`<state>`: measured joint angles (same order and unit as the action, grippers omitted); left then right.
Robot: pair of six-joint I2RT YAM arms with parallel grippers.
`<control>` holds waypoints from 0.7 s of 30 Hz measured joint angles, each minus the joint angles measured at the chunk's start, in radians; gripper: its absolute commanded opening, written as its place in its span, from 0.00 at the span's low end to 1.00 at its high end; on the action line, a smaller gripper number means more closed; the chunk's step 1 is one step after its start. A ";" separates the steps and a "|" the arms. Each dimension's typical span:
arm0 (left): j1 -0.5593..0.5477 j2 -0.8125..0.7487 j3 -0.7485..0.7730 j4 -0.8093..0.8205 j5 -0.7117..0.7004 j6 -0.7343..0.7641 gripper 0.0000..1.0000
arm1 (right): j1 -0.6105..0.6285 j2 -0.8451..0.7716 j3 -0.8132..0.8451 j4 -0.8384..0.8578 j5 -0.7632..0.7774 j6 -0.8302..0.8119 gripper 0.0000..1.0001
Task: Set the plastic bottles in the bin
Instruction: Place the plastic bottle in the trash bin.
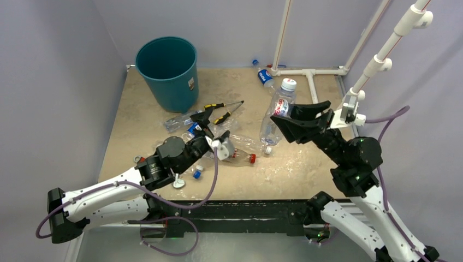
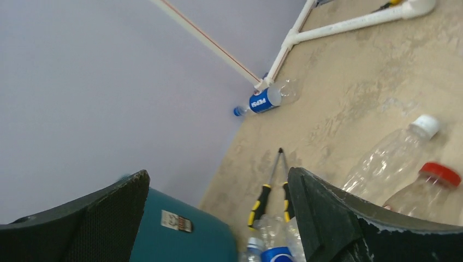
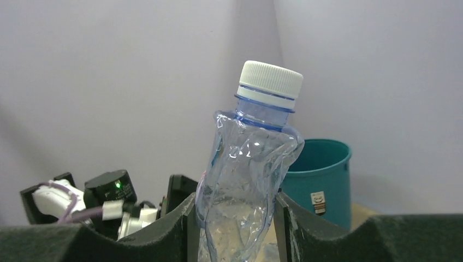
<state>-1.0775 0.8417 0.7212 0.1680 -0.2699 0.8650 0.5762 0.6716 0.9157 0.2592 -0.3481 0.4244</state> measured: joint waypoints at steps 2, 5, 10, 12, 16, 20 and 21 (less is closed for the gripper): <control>0.004 0.035 0.037 -0.012 -0.043 -0.148 0.98 | 0.000 -0.049 -0.036 -0.001 0.023 -0.037 0.41; 0.012 0.075 0.083 -0.035 -0.023 -0.366 0.99 | 0.001 -0.080 -0.113 -0.021 0.053 -0.076 0.40; 0.030 0.137 0.183 -0.039 0.070 -0.783 0.99 | 0.003 -0.102 -0.220 -0.082 0.098 -0.113 0.40; 0.034 0.151 0.204 -0.018 0.090 -0.922 0.99 | 0.013 -0.104 -0.238 -0.093 0.121 -0.125 0.40; 0.056 0.145 0.195 0.036 0.113 -1.144 0.99 | 0.061 -0.103 -0.240 -0.093 0.152 -0.143 0.40; 0.116 0.111 0.165 0.099 0.138 -1.317 0.99 | 0.174 -0.092 -0.248 -0.066 0.216 -0.161 0.40; 0.132 0.108 0.166 0.111 0.146 -1.349 0.99 | 0.198 -0.085 -0.249 -0.062 0.235 -0.165 0.40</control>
<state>-0.9455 0.9493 0.8867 0.2794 -0.1242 -0.4843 0.7738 0.5869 0.6666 0.1974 -0.1135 0.2596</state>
